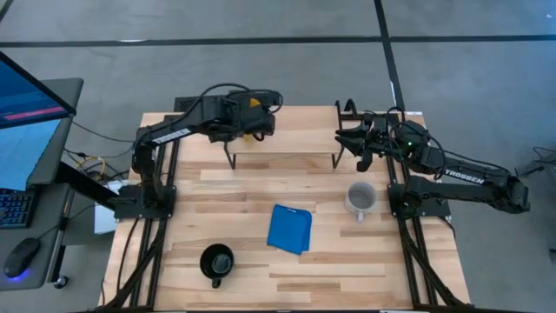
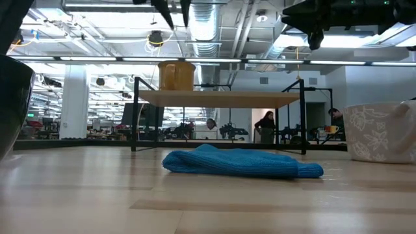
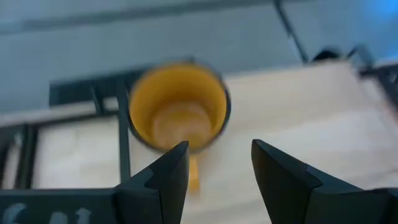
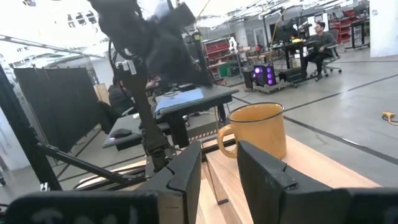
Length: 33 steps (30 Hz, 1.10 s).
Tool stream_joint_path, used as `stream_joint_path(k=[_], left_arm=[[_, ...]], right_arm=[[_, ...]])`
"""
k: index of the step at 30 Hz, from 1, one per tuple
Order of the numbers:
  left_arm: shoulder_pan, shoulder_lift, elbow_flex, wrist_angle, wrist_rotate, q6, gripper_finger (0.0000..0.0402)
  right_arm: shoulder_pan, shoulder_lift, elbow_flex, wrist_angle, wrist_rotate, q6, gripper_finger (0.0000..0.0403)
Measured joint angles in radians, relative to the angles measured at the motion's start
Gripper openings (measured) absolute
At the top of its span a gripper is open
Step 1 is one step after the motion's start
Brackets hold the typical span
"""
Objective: Stack small to large cups/mugs on shelf
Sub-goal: Put the white mug on the shelf
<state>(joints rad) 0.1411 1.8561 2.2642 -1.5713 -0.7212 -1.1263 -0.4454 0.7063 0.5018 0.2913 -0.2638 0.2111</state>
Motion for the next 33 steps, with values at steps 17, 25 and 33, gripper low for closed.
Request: stream_joint_path(k=[17, 25, 33], left_arm=[[-0.258, -0.164, -0.174, 0.001, -0.262, 0.11, 0.016], [-0.356, -0.347, -0.494, 0.0, -0.307, -0.105, 0.0123], [-0.477, -0.562, -0.809, 0.076, -0.426, -0.285, 0.0075]], right_arm=[[0.001, 0.0, 0.0, 0.0, 0.0, 0.086, 0.0127], [0.066, 0.0, 0.0, 0.008, 0.0, 0.093, 0.0127], [0.16, 0.0, 0.0, 0.076, 0.003, 0.077, 0.0127]])
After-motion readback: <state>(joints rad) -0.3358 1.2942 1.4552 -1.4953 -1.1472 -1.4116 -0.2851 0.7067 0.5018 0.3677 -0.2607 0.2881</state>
